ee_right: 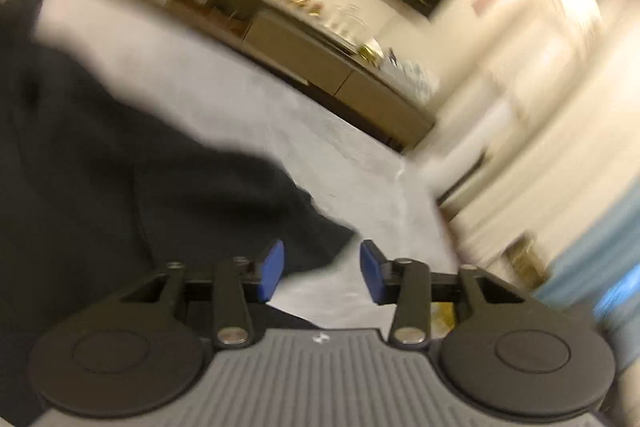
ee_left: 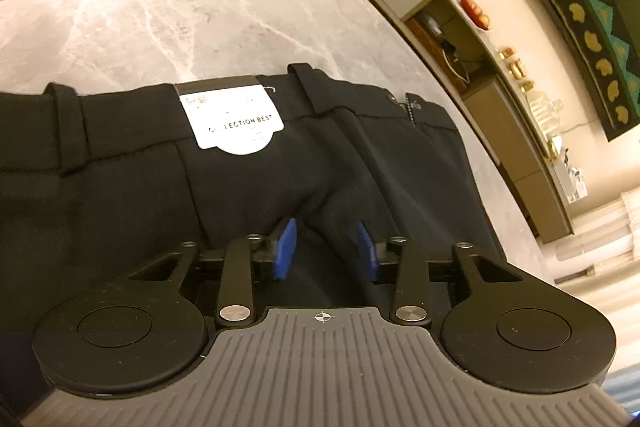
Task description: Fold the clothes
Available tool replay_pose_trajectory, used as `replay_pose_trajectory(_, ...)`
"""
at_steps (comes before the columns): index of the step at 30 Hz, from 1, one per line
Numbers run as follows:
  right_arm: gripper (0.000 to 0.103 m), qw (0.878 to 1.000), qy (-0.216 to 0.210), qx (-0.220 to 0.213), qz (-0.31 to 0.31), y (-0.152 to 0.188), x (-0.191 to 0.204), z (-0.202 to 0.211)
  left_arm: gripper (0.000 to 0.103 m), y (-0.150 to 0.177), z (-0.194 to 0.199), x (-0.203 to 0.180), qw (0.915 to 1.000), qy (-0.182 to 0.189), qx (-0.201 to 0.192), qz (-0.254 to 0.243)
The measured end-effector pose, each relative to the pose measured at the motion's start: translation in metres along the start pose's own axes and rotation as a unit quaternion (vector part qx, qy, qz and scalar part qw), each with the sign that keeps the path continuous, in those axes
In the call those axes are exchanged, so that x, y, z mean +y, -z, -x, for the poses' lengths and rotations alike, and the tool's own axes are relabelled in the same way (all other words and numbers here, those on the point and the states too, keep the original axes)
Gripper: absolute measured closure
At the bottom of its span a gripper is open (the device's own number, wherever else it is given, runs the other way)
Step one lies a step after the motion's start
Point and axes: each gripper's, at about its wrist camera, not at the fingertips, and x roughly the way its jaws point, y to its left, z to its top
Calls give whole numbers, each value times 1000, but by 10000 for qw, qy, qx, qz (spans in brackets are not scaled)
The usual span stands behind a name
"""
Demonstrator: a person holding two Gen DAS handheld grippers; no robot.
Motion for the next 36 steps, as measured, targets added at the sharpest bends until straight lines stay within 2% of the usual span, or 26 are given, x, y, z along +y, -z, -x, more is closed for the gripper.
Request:
replay_pose_trajectory(2, 57, 9954, -494, -85, -816, -21, -7, 13, 75, 2, 2, 3, 9999, 31, -12, 99)
replay_pose_trajectory(4, 46, 9863, -1117, -218, -1195, -48, 1, 18, 73, 2, 4, 6, 9998, 67, -3, 200)
replay_pose_trajectory(6, 42, 9753, -1777, -313, -1271, -78, 23, 16, 69, 3, 6, 7, 9995, 118, 16, 279)
replay_pose_trajectory(7, 36, 9690, -2138, -280, -1206, -93, 43, 14, 68, 3, 8, 7, 9995, 131, 25, 302)
replay_pose_trajectory(9, 27, 9525, -2879, -140, -980, -125, 92, 6, 64, 3, 9, 7, 9993, 155, 32, 331)
replay_pose_trajectory(11, 24, 9394, -3362, 70, -673, -156, 146, -14, 61, 2, 12, 7, 9990, 231, 44, 389)
replay_pose_trajectory(13, 23, 9340, -3536, 326, -404, -187, 199, -41, 58, -1, 16, 10, 9983, 342, 46, 467)
replay_pose_trajectory(16, 23, 9317, -3572, 659, -42, -222, 272, -79, 56, -8, 22, 17, 9973, 439, -30, 590)
replay_pose_trajectory(19, 22, 9314, -3506, 965, 154, -240, 323, -115, 55, -16, 24, 26, 9959, 473, -56, 765)
replay_pose_trajectory(20, 22, 9298, -3566, 885, 238, -243, 329, -110, 55, -18, 24, 30, 9952, 495, -50, 840)
replay_pose_trajectory(21, 24, 9269, -3666, 717, 350, -245, 334, -99, 55, -20, 24, 31, 9946, 537, -33, 888)
replay_pose_trajectory(23, 51, 9198, -3862, 382, 573, -249, 342, -76, 55, -22, 25, 31, 9937, 692, 8, 887)
replay_pose_trajectory(24, 102, 9156, -3957, 214, 684, -251, 347, -65, 55, -23, 25, 30, 9933, 776, 12, 854)
replay_pose_trajectory(26, 101, 9057, -4140, -123, 905, -255, 356, -43, 54, -24, 30, 25, 9929, 952, -65, 707)
replay_pose_trajectory(29, 101, 8873, -4399, -627, 1233, -261, 369, -9, 54, -26, 48, 18, 9904, 1164, -554, 495)
replay_pose_trajectory(31, 101, 8728, -4560, -962, 1449, -265, 378, 14, 46, -28, 64, 12, 9847, 1477, -858, 337)
replay_pose_trajectory(32, 101, 8649, -4637, -1128, 1556, -267, 382, 25, 42, -28, 68, 8, 9818, 1680, -857, 229)
replay_pose_trajectory(34, 101, 8571, -4604, -1307, 1906, -240, 387, 46, 25, -27, 76, -1, 9743, 2083, -854, 13)
replay_pose_trajectory(35, 101, 8535, -4567, -1381, 2092, -223, 389, 56, 25, -26, 78, -5, 9713, 2235, -807, -96)
replay_pose_trajectory(36, 101, 8496, -4529, -1455, 2278, -207, 390, 67, 23, -23, 73, -11, 9718, 2258, -645, -205)
